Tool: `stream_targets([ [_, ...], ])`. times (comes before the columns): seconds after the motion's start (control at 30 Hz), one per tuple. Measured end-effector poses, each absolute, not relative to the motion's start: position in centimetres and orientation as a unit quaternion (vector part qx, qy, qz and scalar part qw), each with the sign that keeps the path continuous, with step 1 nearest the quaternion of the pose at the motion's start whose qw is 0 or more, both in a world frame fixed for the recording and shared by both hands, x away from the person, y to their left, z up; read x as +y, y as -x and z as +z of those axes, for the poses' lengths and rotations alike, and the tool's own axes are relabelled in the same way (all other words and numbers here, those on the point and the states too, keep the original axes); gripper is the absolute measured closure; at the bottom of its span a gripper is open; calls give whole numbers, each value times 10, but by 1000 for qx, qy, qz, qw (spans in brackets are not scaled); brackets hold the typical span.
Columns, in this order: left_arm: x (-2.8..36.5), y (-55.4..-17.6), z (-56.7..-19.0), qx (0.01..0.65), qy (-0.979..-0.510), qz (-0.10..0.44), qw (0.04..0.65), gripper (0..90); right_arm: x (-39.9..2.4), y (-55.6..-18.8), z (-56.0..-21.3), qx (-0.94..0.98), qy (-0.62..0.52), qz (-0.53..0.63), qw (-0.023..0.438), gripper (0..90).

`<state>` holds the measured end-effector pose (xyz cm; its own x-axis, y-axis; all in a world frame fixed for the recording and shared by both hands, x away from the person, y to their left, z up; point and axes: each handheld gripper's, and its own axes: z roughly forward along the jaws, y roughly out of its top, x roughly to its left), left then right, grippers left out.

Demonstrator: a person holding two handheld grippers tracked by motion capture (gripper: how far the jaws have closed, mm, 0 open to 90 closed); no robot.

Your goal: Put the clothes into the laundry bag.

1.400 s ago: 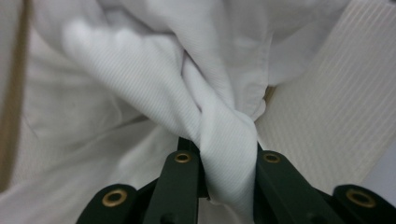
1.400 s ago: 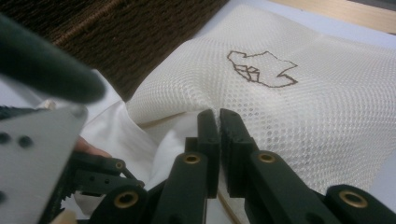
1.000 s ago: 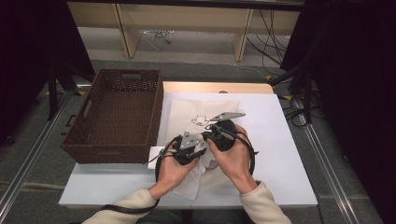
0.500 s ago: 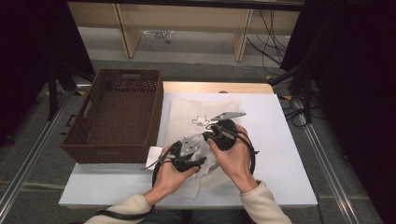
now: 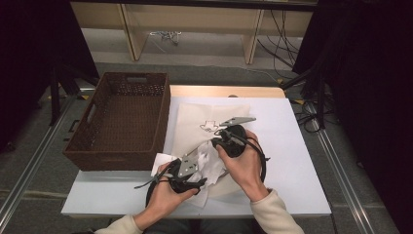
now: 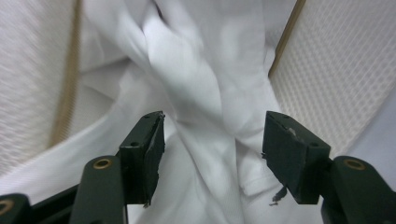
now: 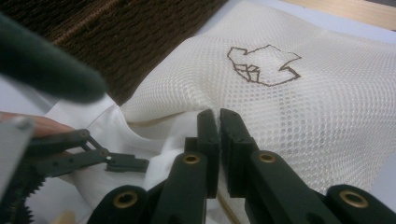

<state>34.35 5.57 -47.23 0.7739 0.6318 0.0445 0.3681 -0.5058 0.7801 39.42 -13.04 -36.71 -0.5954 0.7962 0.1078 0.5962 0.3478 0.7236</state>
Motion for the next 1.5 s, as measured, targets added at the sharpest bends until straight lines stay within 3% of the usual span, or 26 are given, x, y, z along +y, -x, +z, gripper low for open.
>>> stream_targets([
  [0.17,47,-347,-488,290,-871,157,364,454,-130,-394,-368,811,-431,372,130,881],
  [0.33,43,-353,-488,285,-877,159,353,635,-129,-393,-368,811,-436,369,127,882],
  [0.53,41,-357,-487,290,-876,159,351,738,-129,-394,-368,811,-438,365,133,882],
  [0.57,41,-357,-486,293,-874,158,353,806,-130,-395,-369,813,-430,368,138,883],
  [0.67,41,-358,-484,296,-871,152,361,852,-130,-394,-368,811,-436,369,129,885],
  [1.1,42,-356,-468,301,-843,137,424,874,-129,-394,-367,811,-431,372,131,885],
  [1.43,30,-369,-458,310,-823,157,449,873,-130,-393,-367,807,-430,378,144,885],
  [1.5,26,-374,-458,307,-824,168,445,872,-130,-392,-365,808,-438,372,129,885],
])
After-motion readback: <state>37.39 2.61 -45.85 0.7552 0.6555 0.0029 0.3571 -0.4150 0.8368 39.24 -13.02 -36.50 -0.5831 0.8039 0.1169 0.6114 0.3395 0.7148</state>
